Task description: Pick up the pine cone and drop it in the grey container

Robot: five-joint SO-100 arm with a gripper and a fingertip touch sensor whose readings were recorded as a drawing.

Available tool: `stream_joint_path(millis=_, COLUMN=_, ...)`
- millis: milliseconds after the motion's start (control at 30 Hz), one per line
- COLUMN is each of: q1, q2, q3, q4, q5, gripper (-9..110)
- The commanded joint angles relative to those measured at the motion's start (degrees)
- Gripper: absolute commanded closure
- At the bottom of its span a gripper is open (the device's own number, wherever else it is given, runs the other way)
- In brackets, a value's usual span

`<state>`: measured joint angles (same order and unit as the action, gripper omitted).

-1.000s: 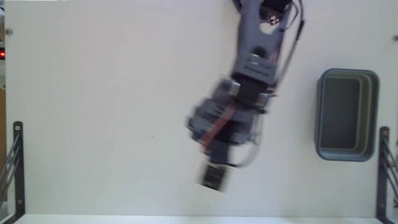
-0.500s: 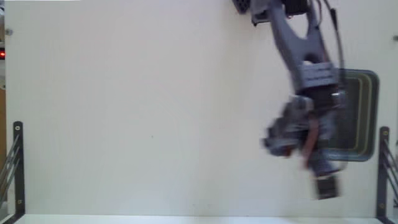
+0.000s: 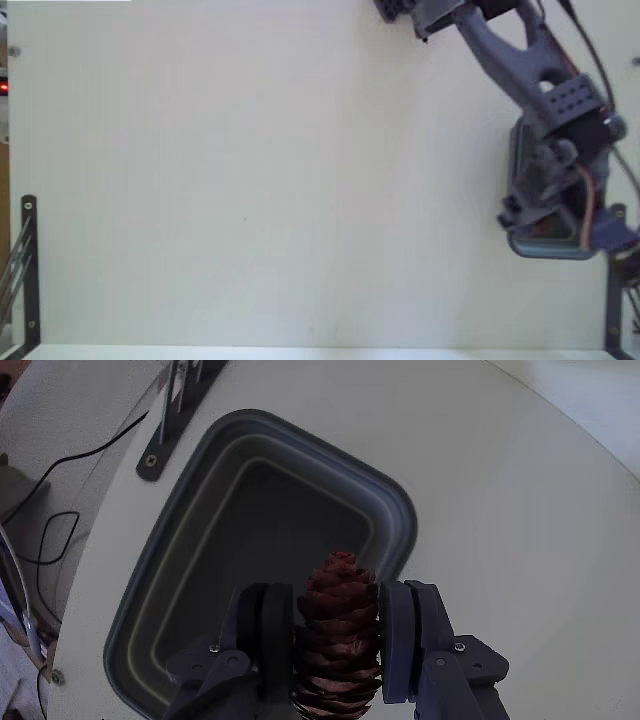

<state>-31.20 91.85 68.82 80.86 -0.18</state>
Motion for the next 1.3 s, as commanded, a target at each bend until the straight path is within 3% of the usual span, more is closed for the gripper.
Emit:
stream_joint_path(millis=0, q1=-3.5, q2=1.4, q3=-2.8, q4=0.8, q5=0.2, gripper=58)
stream_joint_path(millis=433, q1=-6.2, q2=1.3, q3=-2.9, q4=0.8, q5=0.2, gripper=58)
stream_joint_path(millis=467, q1=-6.2, q2=1.3, q3=-2.9, q4=0.8, q5=0.2, gripper=-9)
stream_joint_path(millis=1267, q1=-6.2, q2=1.3, q3=-2.9, q4=0.8, q5=0.2, gripper=-9)
